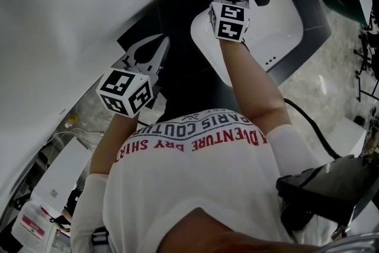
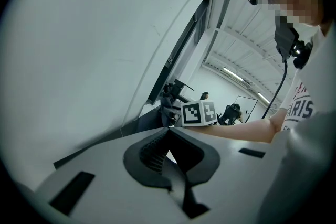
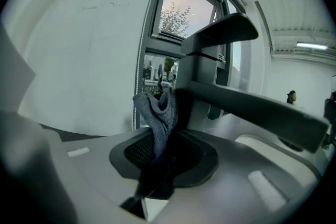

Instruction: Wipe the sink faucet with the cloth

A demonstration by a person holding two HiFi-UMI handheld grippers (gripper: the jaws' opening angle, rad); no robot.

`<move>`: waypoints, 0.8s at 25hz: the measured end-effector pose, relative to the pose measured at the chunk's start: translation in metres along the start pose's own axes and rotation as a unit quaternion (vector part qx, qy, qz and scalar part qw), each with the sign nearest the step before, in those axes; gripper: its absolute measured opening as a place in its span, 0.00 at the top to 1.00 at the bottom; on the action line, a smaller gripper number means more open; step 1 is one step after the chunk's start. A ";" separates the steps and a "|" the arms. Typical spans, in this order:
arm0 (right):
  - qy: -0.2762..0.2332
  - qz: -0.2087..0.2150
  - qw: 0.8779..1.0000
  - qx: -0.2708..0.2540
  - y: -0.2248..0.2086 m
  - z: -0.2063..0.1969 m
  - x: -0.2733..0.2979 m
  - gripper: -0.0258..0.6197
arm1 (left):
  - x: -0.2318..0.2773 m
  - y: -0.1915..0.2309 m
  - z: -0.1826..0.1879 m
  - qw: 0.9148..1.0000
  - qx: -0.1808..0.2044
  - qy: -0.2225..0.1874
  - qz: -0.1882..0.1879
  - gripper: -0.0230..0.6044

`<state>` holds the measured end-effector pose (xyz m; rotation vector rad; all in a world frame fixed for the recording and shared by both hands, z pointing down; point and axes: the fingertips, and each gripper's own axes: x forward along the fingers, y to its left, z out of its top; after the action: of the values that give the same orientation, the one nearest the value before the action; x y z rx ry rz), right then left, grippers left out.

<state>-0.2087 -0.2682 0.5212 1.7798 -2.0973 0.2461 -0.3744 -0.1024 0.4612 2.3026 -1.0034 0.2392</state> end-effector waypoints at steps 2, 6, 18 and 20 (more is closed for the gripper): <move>0.002 -0.003 1.000 0.001 -0.002 0.001 -0.002 0.84 | 0.001 0.000 0.001 1.000 0.000 -0.001 -0.001 0.96; -0.006 -0.011 1.000 0.015 -0.006 0.012 -0.009 0.84 | 0.002 -0.005 0.004 1.000 0.003 -0.004 -0.008 0.96; -0.063 -0.020 0.996 0.058 -0.014 0.075 -0.045 0.84 | -0.015 -0.027 0.014 1.000 0.012 -0.019 -0.019 0.96; -0.061 -0.022 0.996 0.062 -0.016 0.077 -0.046 0.84 | -0.017 -0.029 0.014 1.000 0.012 -0.020 -0.019 0.96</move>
<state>-0.2004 -0.2576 0.4308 1.9575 -2.1653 0.2677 -0.3662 -0.0854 0.4296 2.3541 -0.9789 0.1915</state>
